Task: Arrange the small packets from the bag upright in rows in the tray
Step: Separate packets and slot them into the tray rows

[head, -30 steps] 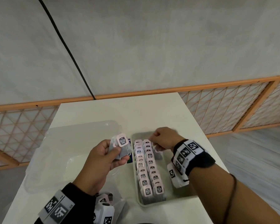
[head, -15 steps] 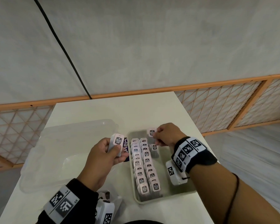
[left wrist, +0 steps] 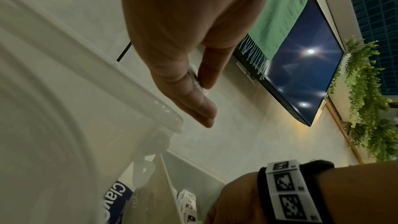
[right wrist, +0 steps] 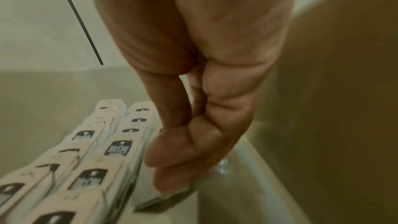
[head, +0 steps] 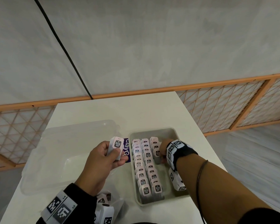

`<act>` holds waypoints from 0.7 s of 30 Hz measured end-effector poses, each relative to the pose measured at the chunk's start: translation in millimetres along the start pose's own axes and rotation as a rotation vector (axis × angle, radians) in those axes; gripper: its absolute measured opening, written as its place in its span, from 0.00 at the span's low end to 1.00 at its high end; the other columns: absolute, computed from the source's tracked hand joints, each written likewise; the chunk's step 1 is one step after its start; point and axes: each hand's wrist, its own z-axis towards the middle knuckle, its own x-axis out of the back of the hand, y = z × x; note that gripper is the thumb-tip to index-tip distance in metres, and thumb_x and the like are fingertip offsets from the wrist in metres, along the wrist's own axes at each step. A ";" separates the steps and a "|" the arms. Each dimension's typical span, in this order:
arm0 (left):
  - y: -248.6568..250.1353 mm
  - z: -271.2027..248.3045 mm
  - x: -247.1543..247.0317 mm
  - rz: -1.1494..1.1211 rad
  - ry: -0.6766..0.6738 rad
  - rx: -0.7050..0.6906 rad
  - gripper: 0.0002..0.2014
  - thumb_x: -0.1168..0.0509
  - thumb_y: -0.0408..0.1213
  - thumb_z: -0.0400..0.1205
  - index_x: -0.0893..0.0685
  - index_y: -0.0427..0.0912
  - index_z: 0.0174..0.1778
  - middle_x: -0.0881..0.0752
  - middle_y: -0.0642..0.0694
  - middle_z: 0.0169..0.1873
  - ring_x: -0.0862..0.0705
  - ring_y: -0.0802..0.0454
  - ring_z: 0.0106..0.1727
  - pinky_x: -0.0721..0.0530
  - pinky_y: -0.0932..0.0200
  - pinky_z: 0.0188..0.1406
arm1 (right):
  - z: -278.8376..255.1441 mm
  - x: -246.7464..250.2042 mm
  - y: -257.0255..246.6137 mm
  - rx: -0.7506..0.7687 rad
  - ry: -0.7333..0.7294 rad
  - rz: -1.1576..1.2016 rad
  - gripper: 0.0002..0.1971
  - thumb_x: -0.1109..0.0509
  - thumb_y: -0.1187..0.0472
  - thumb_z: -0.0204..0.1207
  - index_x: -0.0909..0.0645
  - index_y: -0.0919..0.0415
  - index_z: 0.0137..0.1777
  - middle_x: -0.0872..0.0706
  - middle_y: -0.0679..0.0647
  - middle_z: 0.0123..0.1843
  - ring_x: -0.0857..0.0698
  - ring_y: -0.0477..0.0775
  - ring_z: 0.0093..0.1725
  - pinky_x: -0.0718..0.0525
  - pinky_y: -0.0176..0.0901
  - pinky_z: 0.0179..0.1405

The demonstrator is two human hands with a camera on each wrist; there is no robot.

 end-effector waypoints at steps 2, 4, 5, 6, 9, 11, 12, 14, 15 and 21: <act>-0.7 0.5 1.2 0.001 0.001 0.004 0.04 0.38 0.27 0.83 0.19 0.36 0.50 0.10 0.37 0.41 0.09 0.40 0.43 0.11 0.60 0.37 | 3.0 1.2 2.5 0.038 -0.042 -0.062 0.28 0.23 0.59 0.69 0.22 0.59 0.70 0.26 0.53 0.75 0.25 0.57 0.72 0.25 0.49 0.72; -1.4 1.0 2.0 0.007 0.000 0.004 0.04 0.38 0.27 0.83 0.19 0.36 0.50 0.11 0.36 0.42 0.09 0.40 0.44 0.11 0.60 0.36 | 13.0 0.0 3.4 0.181 0.032 -0.282 0.24 0.27 0.63 0.71 0.22 0.65 0.68 0.22 0.61 0.72 0.21 0.61 0.68 0.21 0.53 0.67; -1.8 0.7 2.3 0.008 -0.002 0.004 0.04 0.38 0.27 0.83 0.19 0.36 0.50 0.11 0.36 0.42 0.09 0.40 0.43 0.11 0.60 0.36 | 8.4 1.3 3.6 0.220 0.030 -0.397 0.24 0.26 0.61 0.71 0.22 0.64 0.68 0.21 0.61 0.71 0.20 0.61 0.67 0.20 0.53 0.67; -2.1 0.6 2.3 0.007 -0.006 0.003 0.04 0.38 0.27 0.83 0.19 0.36 0.50 0.11 0.36 0.42 0.09 0.41 0.43 0.11 0.60 0.36 | 4.5 -0.3 2.8 0.192 0.012 -0.379 0.25 0.24 0.57 0.71 0.22 0.60 0.69 0.22 0.57 0.72 0.21 0.59 0.69 0.22 0.51 0.69; -1.9 -0.4 1.6 0.002 -0.028 0.007 0.05 0.39 0.27 0.83 0.19 0.37 0.50 0.11 0.36 0.42 0.09 0.41 0.43 0.10 0.58 0.38 | -10.2 1.4 7.3 0.119 -0.055 -0.334 0.38 0.23 0.53 0.71 0.35 0.49 0.80 0.43 0.48 0.84 0.39 0.54 0.82 0.36 0.48 0.78; -1.6 -0.3 1.4 -0.012 -0.052 0.021 0.06 0.40 0.25 0.83 0.20 0.36 0.51 0.11 0.35 0.44 0.09 0.41 0.44 0.10 0.56 0.42 | -7.6 2.8 6.7 0.105 -0.081 -0.323 0.40 0.24 0.54 0.72 0.39 0.50 0.82 0.47 0.47 0.84 0.43 0.53 0.83 0.38 0.49 0.78; -1.4 0.1 1.4 -0.022 -0.068 0.031 0.07 0.41 0.24 0.83 0.20 0.36 0.52 0.12 0.34 0.46 0.09 0.40 0.45 0.10 0.56 0.43 | -4.6 0.5 5.2 0.084 -0.064 -0.268 0.36 0.25 0.53 0.73 0.36 0.51 0.80 0.44 0.45 0.83 0.38 0.53 0.81 0.35 0.49 0.78; -1.2 0.6 1.8 -0.035 -0.098 0.046 0.09 0.42 0.22 0.83 0.21 0.35 0.54 0.12 0.34 0.48 0.09 0.40 0.46 0.10 0.55 0.45 | -6.7 0.8 -1.1 0.121 0.016 -0.189 0.25 0.30 0.53 0.77 0.28 0.54 0.74 0.31 0.47 0.79 0.29 0.53 0.76 0.30 0.48 0.74; -0.9 0.6 2.0 -0.043 -0.111 0.046 0.10 0.43 0.21 0.83 0.21 0.35 0.55 0.12 0.34 0.49 0.09 0.40 0.47 0.10 0.55 0.45 | -6.5 3.8 -4.0 0.132 0.059 -0.142 0.20 0.32 0.54 0.79 0.25 0.57 0.70 0.27 0.49 0.76 0.27 0.54 0.74 0.28 0.48 0.72; 1.1 1.1 -0.6 -0.126 -0.158 -0.009 0.09 0.45 0.24 0.85 0.27 0.34 0.61 0.13 0.31 0.51 0.10 0.38 0.51 0.10 0.58 0.43 | -48.7 33.8 -27.3 0.439 0.059 0.847 0.11 0.32 0.54 0.79 0.18 0.62 0.42 0.13 0.56 0.37 0.15 0.50 0.32 0.16 0.39 0.31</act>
